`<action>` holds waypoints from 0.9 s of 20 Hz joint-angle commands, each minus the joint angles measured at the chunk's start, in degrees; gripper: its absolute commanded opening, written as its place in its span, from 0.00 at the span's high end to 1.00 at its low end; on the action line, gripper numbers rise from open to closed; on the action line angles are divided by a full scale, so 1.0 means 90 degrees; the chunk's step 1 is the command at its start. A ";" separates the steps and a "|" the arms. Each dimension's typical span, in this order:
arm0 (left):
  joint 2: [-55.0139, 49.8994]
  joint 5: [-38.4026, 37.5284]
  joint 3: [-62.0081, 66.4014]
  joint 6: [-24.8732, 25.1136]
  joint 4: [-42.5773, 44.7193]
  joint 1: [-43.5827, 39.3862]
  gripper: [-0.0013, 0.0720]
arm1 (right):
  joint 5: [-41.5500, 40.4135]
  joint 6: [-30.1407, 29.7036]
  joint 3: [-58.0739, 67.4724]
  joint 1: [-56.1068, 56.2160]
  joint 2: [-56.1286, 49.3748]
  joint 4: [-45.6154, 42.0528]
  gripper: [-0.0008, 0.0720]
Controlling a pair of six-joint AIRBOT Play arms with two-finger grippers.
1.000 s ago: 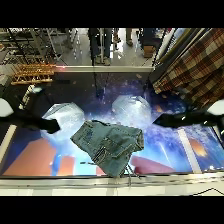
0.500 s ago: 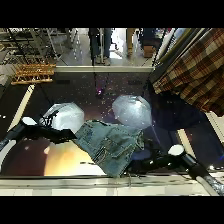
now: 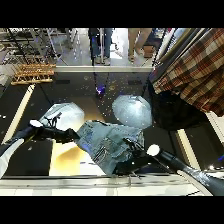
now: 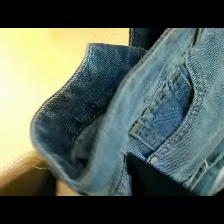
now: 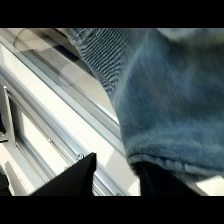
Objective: Fold the clothes and pants, and hang the long-sleeved shirts on hangers.
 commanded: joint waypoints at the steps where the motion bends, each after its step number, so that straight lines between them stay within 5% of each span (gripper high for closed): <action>1: -0.0087 0.0427 0.0000 -0.0119 -0.0053 -0.0160 0.90 | -0.0044 0.0049 0.0580 0.0328 -0.0461 -0.0102 0.90; 5: 0.0321 -0.0794 0.0573 0.0202 -0.0177 0.0155 0.97 | 0.1409 0.0593 0.1486 0.0095 0.0503 -0.1375 0.95; 9: 0.1877 -0.2579 0.2263 0.0197 -0.1319 0.0882 0.96 | 0.2601 0.2509 0.3529 -0.0216 0.3126 -0.5379 0.95; 11: 0.2718 -0.3201 0.2929 0.0197 -0.2822 0.1183 0.96 | 0.1889 0.2504 0.4561 -0.0221 0.4520 -0.5952 0.95; 14: 0.4014 -0.3208 0.3135 0.0272 -0.5226 0.1287 0.96 | 0.0233 0.2317 0.5425 -0.0219 0.5906 -0.5085 0.95; 16: 0.4656 -0.2756 0.3133 0.0279 -0.5464 0.1285 0.96 | -0.0204 0.2152 0.5778 -0.0221 0.6125 -0.5017 0.95; 18: 0.4974 -0.2091 0.3133 -0.0015 -0.4617 0.1280 0.96 | -0.0304 0.2137 0.5853 -0.0221 0.5846 -0.5666 0.95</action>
